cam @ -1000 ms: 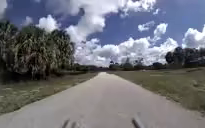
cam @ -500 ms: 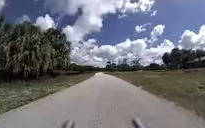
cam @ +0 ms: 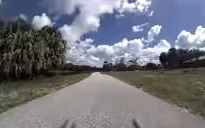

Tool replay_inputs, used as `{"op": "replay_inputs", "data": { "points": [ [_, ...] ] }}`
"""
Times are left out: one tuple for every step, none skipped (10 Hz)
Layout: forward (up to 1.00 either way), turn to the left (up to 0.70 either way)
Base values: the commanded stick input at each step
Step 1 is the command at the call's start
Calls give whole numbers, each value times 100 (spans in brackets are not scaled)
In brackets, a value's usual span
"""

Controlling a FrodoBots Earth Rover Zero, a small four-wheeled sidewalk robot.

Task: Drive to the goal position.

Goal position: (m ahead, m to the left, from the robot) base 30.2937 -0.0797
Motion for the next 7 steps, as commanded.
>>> {"op": "replay_inputs", "data": {
  "points": [
    [70,12],
    [70,35],
    [70,35],
    [70,14],
    [70,0],
    [70,0],
    [70,0]
  ]
}}
